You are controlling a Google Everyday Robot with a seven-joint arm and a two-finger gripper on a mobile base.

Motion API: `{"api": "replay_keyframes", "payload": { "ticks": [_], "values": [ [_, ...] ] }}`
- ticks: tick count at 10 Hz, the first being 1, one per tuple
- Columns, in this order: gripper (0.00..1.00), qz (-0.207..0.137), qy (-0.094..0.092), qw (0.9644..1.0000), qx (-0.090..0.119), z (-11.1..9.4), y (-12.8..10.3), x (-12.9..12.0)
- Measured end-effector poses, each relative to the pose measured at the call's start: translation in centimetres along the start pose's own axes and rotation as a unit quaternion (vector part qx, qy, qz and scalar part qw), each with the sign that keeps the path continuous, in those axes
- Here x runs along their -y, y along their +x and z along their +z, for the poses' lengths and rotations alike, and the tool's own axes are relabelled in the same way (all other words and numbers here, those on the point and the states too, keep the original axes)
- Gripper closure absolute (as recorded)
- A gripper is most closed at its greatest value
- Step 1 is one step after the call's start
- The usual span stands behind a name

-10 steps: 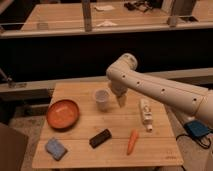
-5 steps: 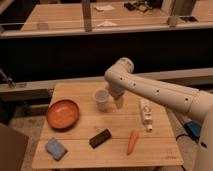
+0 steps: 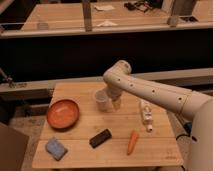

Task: Pick up the ceramic cup

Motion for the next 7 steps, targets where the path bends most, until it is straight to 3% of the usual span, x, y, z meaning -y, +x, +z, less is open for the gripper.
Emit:
{"api": "replay_keyframes", "payload": {
  "ticks": [7],
  "values": [
    [0.2,-0.017,-0.008,0.9995,0.024,2.6,-0.3,0.6]
  ]
}}
